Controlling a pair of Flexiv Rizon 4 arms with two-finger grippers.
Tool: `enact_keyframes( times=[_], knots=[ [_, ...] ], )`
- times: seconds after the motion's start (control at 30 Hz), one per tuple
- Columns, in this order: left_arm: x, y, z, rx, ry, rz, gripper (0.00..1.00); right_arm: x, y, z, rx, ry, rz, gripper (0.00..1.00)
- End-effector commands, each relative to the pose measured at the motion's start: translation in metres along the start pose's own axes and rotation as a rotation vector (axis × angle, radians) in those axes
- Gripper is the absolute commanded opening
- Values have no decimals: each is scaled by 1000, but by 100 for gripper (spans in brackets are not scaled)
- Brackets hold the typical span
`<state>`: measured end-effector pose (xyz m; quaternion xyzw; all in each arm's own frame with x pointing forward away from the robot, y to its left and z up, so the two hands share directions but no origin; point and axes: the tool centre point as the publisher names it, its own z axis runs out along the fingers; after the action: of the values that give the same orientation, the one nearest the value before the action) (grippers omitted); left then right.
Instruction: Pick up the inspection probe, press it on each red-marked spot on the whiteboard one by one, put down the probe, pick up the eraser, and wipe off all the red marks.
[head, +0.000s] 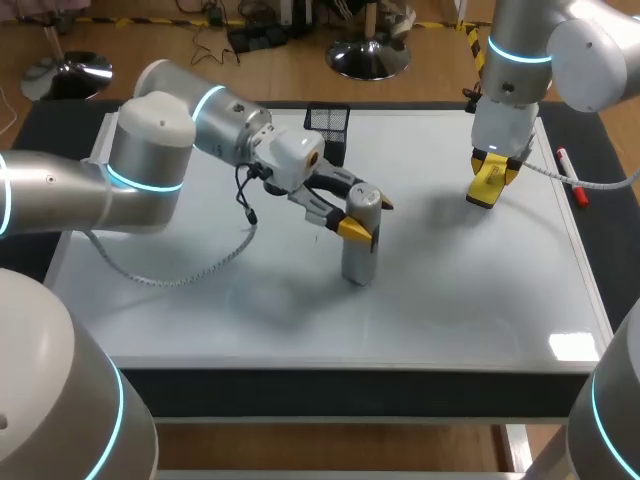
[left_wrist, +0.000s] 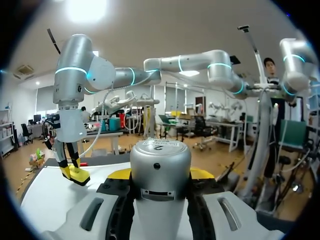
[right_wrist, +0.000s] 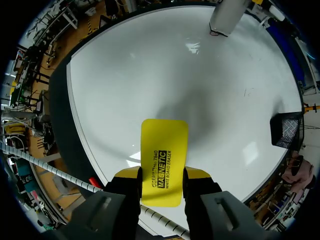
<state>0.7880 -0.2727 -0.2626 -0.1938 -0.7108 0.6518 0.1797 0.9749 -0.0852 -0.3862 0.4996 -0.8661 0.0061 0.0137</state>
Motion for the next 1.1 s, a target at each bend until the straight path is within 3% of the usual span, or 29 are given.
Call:
enact_keyframes(
  times=[0.03,0.33,0.67,0.87,1.1],
  knots=[
    [0,-6,-16,18,-10,2,0,0,-1,-1,2,4,-2,0],
    [-7,-33,-56,-8,-15,17,0,0,-1,-1,2,4,-2,0],
    [-18,-51,-109,-53,10,18,0,0,-1,-1,2,4,-2,0],
    [-22,-55,-127,-55,35,38,0,0,-1,-1,2,4,-2,0],
    [-21,-55,-156,-52,3,68,0,0,-1,-1,2,4,-2,0]
  ],
)
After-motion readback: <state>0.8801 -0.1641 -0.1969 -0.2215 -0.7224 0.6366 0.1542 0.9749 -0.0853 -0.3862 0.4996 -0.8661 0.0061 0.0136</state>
